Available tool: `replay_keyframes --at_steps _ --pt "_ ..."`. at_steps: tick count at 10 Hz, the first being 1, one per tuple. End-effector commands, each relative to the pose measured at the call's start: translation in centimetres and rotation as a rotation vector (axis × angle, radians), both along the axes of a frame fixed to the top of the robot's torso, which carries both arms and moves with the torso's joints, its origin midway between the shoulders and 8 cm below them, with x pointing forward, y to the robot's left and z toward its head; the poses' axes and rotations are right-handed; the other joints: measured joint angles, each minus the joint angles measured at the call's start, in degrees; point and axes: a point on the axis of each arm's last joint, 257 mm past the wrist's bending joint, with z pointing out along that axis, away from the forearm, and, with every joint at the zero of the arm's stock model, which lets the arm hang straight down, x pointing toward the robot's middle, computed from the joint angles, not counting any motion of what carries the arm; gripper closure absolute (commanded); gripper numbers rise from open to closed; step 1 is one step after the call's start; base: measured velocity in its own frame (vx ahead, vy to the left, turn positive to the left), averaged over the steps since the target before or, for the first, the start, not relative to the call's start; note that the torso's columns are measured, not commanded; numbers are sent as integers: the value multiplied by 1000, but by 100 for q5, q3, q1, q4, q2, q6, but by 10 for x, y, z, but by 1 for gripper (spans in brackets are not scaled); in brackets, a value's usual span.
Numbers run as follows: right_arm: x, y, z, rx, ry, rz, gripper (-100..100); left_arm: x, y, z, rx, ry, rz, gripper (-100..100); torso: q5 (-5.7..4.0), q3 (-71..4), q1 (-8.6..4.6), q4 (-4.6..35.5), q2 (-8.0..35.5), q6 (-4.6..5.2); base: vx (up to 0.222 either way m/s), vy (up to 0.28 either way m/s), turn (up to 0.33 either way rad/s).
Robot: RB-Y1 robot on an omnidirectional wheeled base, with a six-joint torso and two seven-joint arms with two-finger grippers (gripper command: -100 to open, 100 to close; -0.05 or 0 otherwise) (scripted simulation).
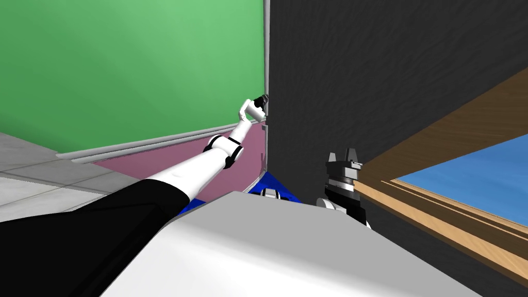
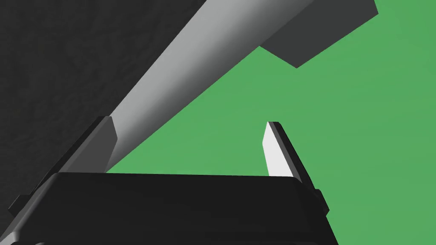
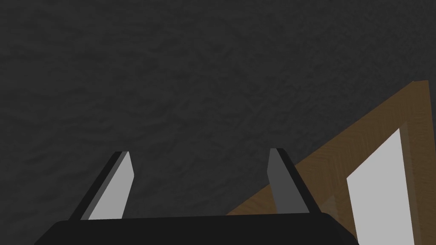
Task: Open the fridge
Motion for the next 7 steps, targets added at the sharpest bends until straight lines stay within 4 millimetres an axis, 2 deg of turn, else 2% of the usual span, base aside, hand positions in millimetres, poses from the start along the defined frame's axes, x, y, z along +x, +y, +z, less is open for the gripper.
replay_keyframes --at_steps 1,2,3,4,5,7 --pt "0 0 0 0 0 0 0 -3 73 4 -122 -31 60 -100 17 -10 55 -6 -10 -2 18 -42 -38" --pt "0 0 0 0 0 0 0 0 97 -15 -171 -6 86 -100 41 -11 110 -13 -10 -21 1 -5 -58" --pt "0 0 0 0 0 0 0 2 103 -29 -185 11 94 -100 64 -13 151 -25 -16 -53 18 17 -13" --pt "0 0 0 0 0 0 0 5 112 -54 -183 44 109 -100 84 -9 174 -54 -20 -72 20 15 -25" --pt "0 0 0 0 0 0 0 6 118 -69 -182 64 119 -100 96 -11 182 -78 -23 -82 -1 3 27" --pt "0 0 0 -1 0 0 0 3 114 -62 -182 48 108 -100 84 -6 156 -79 -18 -67 -11 1 7"
